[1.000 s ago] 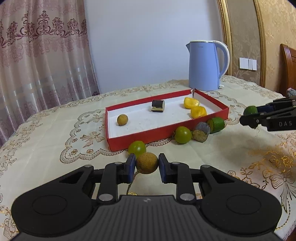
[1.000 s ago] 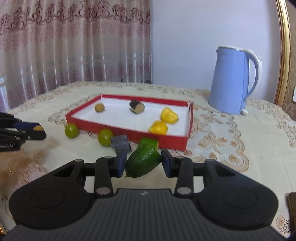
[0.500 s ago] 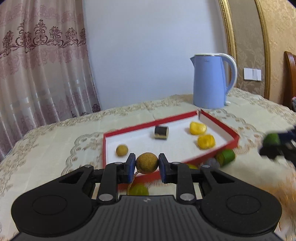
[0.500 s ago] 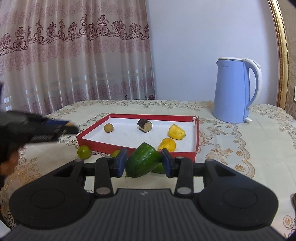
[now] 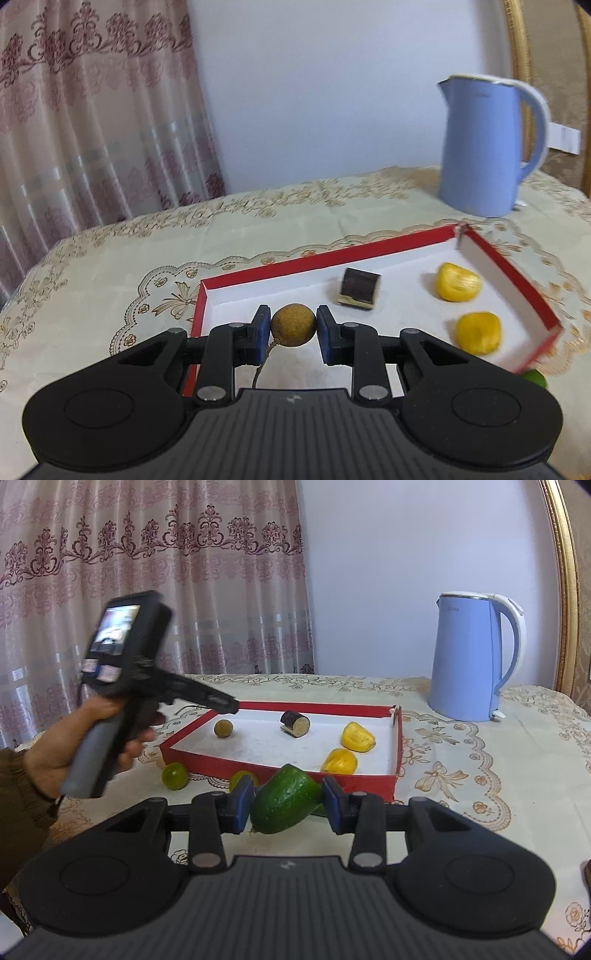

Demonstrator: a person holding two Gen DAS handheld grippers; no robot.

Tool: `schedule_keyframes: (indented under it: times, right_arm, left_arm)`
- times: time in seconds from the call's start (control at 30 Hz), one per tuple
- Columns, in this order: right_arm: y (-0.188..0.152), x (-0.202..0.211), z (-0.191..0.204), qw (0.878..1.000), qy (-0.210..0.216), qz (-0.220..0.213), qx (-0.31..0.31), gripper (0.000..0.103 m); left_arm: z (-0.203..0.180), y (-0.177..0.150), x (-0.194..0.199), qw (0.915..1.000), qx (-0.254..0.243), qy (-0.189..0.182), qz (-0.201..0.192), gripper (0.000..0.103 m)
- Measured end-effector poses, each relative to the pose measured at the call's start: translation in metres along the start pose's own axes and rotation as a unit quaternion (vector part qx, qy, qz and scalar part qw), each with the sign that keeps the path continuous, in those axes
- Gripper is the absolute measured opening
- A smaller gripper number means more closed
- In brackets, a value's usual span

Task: Organize fruits
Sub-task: 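Release the longan into the tray with the left gripper while right holds the cucumber, then carry the cucumber chunk into the tray and open the right gripper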

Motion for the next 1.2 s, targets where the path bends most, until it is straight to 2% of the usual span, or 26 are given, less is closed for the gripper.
schedule_keyframes:
  times: [0.1, 0.13, 0.17, 0.2, 0.23, 0.27, 0.4, 0.5, 0.6, 0.73, 1.0, 1.2]
  right_arm:
    - [0.0, 0.001, -0.001, 1.0, -0.003, -0.002, -0.007, 0.038]
    - [0.0, 0.001, -0.002, 1.0, -0.003, -0.003, -0.009, 0.038]
    - [0.0, 0.0, -0.002, 1.0, -0.003, -0.003, -0.01, 0.038]
    - [0.0, 0.0, -0.001, 1.0, -0.002, -0.002, -0.009, 0.038]
    - [-0.001, -0.001, -0.001, 1.0, -0.002, -0.002, -0.009, 0.038]
    - [-0.001, -0.001, -0.001, 1.0, -0.001, -0.002, -0.01, 0.038]
    - [-0.002, -0.005, -0.002, 1.0, -0.002, 0.0, -0.013, 0.038]
    - [-0.003, -0.008, -0.004, 1.0, -0.003, -0.006, -0.021, 0.038]
    - [-0.002, -0.012, -0.009, 0.999, -0.007, -0.014, -0.036, 0.038]
    - [-0.001, -0.016, -0.009, 0.999, -0.005, -0.018, -0.039, 0.038]
    - [-0.002, -0.021, -0.007, 0.999, -0.01, -0.018, -0.037, 0.038]
    - [0.0, -0.026, -0.01, 0.999, -0.012, -0.017, -0.039, 0.038]
  left_arm:
    - [-0.001, 0.002, -0.016, 0.9996, 0.0, 0.011, 0.027, 0.028]
    - [-0.002, 0.003, -0.02, 0.9993, -0.002, 0.013, 0.034, 0.034]
    - [-0.002, 0.002, -0.024, 0.999, -0.004, 0.015, 0.043, 0.048]
    - [0.001, 0.001, -0.025, 0.9986, -0.003, 0.019, 0.048, 0.058]
    - [0.003, 0.0, -0.023, 0.9987, 0.002, 0.022, 0.045, 0.073]
    - [0.007, 0.0, -0.019, 0.9991, 0.006, 0.025, 0.034, 0.078]
    - [0.033, -0.006, 0.01, 0.9973, 0.028, 0.067, 0.007, 0.078]
    - [0.05, -0.023, 0.046, 0.9965, 0.056, 0.062, 0.002, 0.078]
    - [0.053, -0.048, 0.079, 0.996, 0.073, 0.052, -0.002, 0.078]
    - [0.047, -0.074, 0.108, 0.9946, 0.073, 0.071, -0.022, 0.078]
    - [0.009, -0.095, 0.12, 0.9971, 0.042, 0.059, -0.022, 0.078]
    - [0.013, -0.103, 0.119, 0.9973, 0.045, 0.056, -0.016, 0.078]
Point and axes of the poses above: each gripper's, at about its wrist camera, not at the fingertips, and x roughly against the way its jaws point, z to its left, y to its top, the point moved 9 cm from there along -x, roughly the way its jaws point, and after that the axes turned 12 degrees about y, right-handed, at the moved point
